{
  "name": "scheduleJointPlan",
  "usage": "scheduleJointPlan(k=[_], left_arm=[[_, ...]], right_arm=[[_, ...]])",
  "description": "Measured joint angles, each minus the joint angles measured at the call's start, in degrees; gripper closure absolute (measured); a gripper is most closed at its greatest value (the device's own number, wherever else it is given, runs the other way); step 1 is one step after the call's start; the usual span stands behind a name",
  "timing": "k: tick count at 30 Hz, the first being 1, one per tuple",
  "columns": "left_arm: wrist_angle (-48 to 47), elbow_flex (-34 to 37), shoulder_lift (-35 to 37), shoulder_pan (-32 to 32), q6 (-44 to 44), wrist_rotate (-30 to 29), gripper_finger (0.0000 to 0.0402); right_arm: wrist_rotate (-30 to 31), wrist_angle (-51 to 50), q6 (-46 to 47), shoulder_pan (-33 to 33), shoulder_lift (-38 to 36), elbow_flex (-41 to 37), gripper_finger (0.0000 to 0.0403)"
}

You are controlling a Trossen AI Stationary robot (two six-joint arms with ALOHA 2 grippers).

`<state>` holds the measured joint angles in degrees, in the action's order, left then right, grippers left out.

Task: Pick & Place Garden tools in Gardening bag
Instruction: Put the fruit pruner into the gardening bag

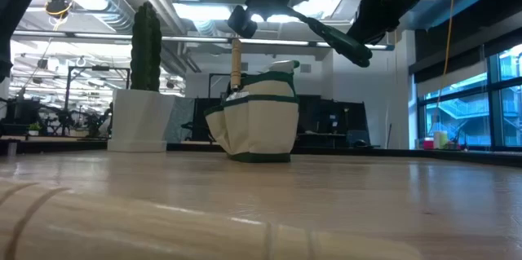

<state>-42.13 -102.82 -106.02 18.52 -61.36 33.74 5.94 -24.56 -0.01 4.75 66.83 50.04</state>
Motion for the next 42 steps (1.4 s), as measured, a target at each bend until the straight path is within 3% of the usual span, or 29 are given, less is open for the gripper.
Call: scheduleJointPlan(k=[14,20,28,32,42], left_arm=[[-0.3,0.0,0.0,0.0,0.5,-1.1,0.0338],[-0.5,0.0,0.0,-0.3,1.0,-1.8,0.0391],[-3.5,-2.2,-0.1,-0.5,2.3,-2.8,0.0396],[-3.5,-2.2,-0.1,-0.5,2.3,-3.1,0.0397],[-1.1,-2.2,-0.1,-0.8,3.8,-3.0,0.0378]], right_arm=[[0.1,0.2,0.9,-0.6,0.0,0.0,0.0378],[0.3,0.2,0.8,-1.4,0.0,0.0,0.0378],[1.4,1.1,1.0,-1.5,-0.1,0.0,0.0353],[1.5,0.7,1.1,-1.6,-0.1,0.0,0.0382],[2.4,0.4,1.3,-1.6,-0.1,0.0,0.0380]])
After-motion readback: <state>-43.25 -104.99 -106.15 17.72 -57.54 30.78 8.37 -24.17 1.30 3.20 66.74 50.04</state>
